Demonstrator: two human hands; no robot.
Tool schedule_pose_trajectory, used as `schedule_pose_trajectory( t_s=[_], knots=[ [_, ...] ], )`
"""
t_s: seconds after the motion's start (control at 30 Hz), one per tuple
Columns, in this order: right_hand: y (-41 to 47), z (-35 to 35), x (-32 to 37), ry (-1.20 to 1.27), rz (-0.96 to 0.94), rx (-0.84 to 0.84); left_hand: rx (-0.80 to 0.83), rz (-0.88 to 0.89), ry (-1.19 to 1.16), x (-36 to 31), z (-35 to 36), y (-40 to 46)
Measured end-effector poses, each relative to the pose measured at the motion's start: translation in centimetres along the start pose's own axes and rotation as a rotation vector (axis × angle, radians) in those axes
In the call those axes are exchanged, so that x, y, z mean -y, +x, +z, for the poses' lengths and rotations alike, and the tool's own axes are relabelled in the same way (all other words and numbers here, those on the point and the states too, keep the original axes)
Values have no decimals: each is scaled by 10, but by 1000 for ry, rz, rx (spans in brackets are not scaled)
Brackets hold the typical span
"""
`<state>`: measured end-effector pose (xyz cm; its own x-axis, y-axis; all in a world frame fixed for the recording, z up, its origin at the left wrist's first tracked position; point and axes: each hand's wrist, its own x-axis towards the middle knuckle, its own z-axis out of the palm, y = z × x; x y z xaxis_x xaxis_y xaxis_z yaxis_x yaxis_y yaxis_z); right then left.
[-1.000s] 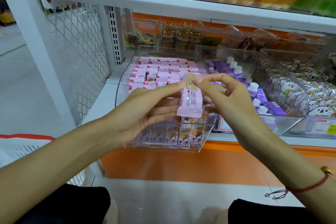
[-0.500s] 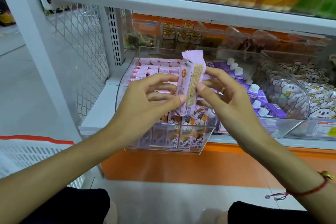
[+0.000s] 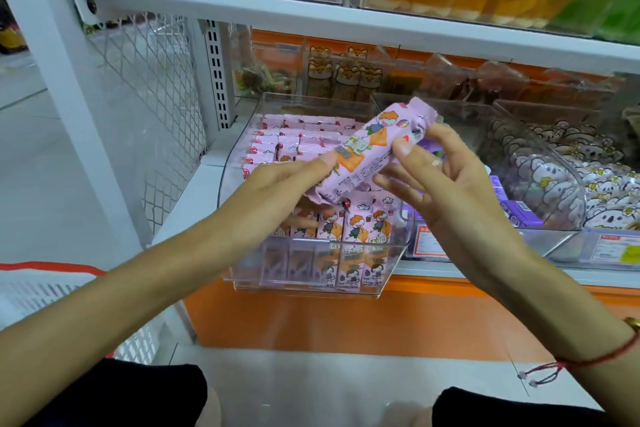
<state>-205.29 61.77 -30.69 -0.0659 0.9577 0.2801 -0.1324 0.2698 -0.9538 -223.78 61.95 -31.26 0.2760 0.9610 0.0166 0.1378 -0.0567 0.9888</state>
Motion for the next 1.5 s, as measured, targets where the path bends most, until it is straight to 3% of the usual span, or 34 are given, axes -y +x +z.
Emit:
schedule_pose_trajectory(
  t_s=[0.1, 0.2, 0.3, 0.43, 0.57, 0.67, 0.8, 0.93, 1.07, 1.27, 1.4, 1.5],
  knots=[
    [1, -1, -1, -22, 67, -30, -48, 2, -68, -1, -3, -2],
    [1, -2, -2, -96, 108, -42, -278, 211, 67, 2, -5, -2],
    [1, 0, -4, -91, 160, -31, -395, 394, 223, 4, -2, -6],
    [0, 2, -7, -32, 224, -20, -452, 415, 316, 4, 2, -9],
    [1, -1, -5, -2, 188, 19, -435, 406, 339, 7, 1, -7],
    [-1, -4, -2, -26, 45, 70, -359, 395, 451, 11, -1, -5],
    [-9, 1, 2, -350, -285, 146, -323, 360, 540, 19, -7, 1],
    [-16, 9, 1, -581, -430, 148, -318, 408, 559, 23, -12, 4],
    [-16, 10, 4, -582, -431, 112, -261, 430, 497, 24, -11, 5],
    [-13, 4, -8, -612, -175, 162, -134, 423, 132, 19, -6, 5],
    [-13, 11, -17, -535, -198, 155, -145, 455, 211, 16, -6, 3],
    [-11, 12, -20, -518, -199, 145, -225, 473, 134, 12, -14, 6]
  ],
)
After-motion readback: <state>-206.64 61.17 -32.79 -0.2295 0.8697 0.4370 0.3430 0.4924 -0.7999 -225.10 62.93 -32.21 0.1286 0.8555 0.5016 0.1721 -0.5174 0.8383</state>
